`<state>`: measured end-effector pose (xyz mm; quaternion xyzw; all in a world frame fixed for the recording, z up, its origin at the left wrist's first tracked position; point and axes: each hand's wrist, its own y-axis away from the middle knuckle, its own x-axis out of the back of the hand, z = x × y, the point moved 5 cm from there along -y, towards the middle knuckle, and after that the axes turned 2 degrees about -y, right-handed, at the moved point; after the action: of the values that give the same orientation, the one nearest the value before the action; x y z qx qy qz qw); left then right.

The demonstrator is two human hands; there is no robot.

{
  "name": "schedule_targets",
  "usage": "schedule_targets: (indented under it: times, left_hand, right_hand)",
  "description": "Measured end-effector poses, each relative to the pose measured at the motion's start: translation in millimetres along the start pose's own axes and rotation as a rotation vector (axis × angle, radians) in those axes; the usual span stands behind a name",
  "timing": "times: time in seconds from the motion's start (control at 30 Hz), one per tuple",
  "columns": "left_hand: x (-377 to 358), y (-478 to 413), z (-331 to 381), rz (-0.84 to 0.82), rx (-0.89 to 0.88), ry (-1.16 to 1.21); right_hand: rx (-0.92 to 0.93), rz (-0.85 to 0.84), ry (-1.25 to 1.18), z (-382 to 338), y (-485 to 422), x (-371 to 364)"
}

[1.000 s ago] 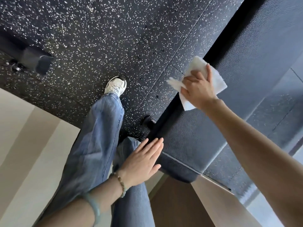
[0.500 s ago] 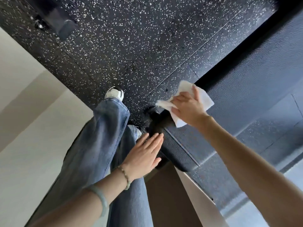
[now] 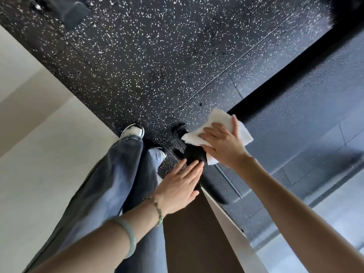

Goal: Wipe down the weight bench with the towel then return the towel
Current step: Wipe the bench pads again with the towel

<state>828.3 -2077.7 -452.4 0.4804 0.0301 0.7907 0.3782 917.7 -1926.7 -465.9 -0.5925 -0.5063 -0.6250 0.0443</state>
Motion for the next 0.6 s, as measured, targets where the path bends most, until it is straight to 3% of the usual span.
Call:
schedule_targets:
  times: [0.2,0.27,0.5,0.6]
  left_hand:
    - [-5,2,5,0.124,0.005,0.026]
    - [-10,3,7,0.151,0.019,0.007]
    - [-39,16,26,0.212,0.051,-0.04]
    - [-49,17,36,0.224,0.106,-0.037]
  right_hand:
    - [-0.341,0.07,-0.027,46,-16,21]
    - [-0.29,0.082,-0.01,26,-19,13]
    - [0.176,0.009,0.071,-59,4,-23]
    - [0.144,-0.077,0.093,-32,-3,-11]
